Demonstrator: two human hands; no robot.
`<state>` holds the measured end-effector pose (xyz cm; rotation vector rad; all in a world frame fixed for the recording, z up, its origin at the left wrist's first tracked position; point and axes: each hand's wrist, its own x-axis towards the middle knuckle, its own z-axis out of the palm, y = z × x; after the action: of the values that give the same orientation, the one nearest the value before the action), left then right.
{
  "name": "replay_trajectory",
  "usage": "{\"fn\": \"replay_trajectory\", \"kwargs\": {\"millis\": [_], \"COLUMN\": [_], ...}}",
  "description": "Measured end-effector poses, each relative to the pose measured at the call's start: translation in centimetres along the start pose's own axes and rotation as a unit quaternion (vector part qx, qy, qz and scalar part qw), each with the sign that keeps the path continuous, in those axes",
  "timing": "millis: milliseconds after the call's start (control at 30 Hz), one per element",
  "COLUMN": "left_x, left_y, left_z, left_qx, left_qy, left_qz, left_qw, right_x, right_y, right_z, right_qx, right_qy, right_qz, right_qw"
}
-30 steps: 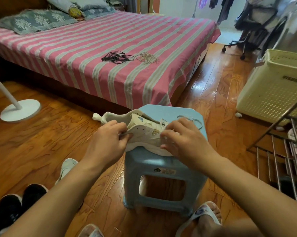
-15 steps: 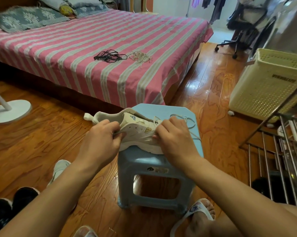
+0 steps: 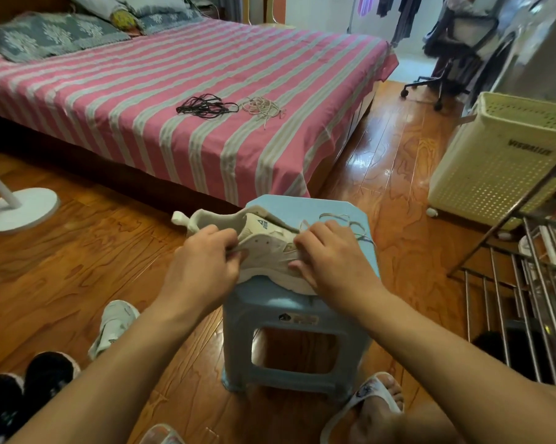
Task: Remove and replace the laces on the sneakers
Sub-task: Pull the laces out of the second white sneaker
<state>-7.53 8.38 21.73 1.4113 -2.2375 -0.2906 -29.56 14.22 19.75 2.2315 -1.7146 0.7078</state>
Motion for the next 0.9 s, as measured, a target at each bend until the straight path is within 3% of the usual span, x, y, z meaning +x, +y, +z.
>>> {"fn": "replay_trajectory", "kwargs": {"millis": [167, 333, 500, 633, 767, 900], "left_x": [0.0, 0.0, 0.0, -0.1, -0.3, -0.4], "left_y": [0.0, 0.1, -0.1, -0.5, 0.2, 0.7], "left_z": [0.0, 0.2, 0.2, 0.0, 0.3, 0.4], "left_qx": [-0.007, -0.020, -0.015, -0.025, -0.014, -0.018], "left_qy": [0.004, 0.009, 0.033, 0.037, 0.026, 0.023], "left_qz": [-0.005, -0.019, -0.046, -0.057, -0.042, -0.042], "left_qw": [1.000, 1.000, 0.998, 0.997, 0.999, 0.999], "right_x": [-1.0, -2.0, -2.6, -3.6, -2.4, -0.5], "right_y": [-0.2, 1.0, 3.9, 9.2, 4.4, 0.7], "right_z": [-0.2, -0.8, -2.1, -4.2, -3.1, -0.2], "right_qx": [-0.022, -0.027, -0.083, -0.121, -0.034, -0.051], "right_qy": [0.050, 0.030, 0.042, 0.007, -0.026, -0.004], "right_qz": [-0.008, 0.027, -0.024, 0.081, 0.042, 0.019], "right_qw": [0.998, 0.999, 0.995, 0.989, 0.998, 0.998]}}
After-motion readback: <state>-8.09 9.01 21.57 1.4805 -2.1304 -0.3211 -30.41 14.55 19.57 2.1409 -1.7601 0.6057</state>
